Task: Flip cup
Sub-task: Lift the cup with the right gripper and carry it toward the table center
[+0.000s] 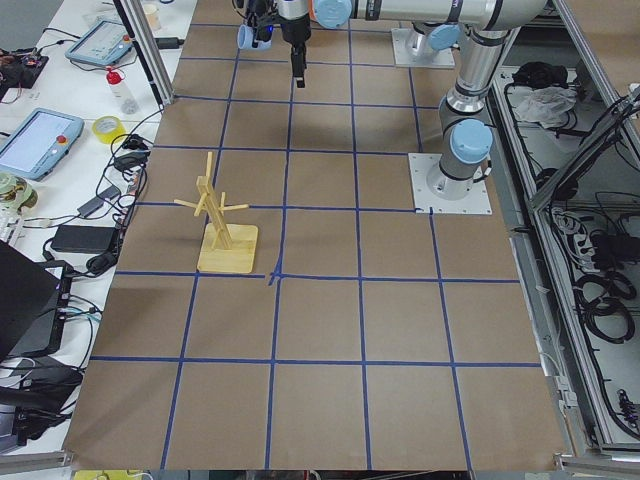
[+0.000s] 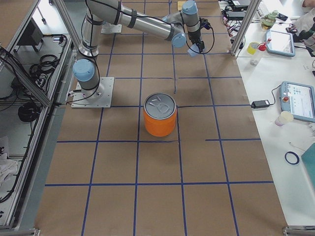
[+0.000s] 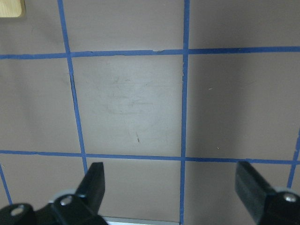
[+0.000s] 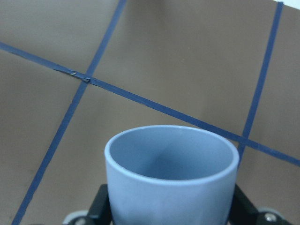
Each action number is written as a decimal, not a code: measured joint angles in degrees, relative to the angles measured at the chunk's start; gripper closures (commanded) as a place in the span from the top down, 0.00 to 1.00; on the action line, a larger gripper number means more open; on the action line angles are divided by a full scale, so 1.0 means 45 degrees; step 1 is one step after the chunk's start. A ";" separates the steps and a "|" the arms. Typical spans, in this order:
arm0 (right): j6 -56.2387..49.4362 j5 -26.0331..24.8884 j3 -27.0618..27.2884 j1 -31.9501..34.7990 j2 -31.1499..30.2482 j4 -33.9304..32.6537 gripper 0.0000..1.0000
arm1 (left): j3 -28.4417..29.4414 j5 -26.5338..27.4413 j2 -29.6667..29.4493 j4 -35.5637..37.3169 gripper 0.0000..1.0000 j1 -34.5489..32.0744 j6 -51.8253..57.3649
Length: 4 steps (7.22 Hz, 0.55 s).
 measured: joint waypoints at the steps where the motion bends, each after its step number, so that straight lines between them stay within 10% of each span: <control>1: -0.1459 -0.0017 0.0022 0.0424 0.0063 -0.0289 0.43 | 0.0003 0.0000 0.0000 0.0000 1.00 0.0000 0.0003; 4: -0.4980 -0.0003 -0.0037 0.2239 0.0687 -0.1135 0.47 | 0.0004 0.0000 0.0000 0.0009 1.00 0.0000 0.0004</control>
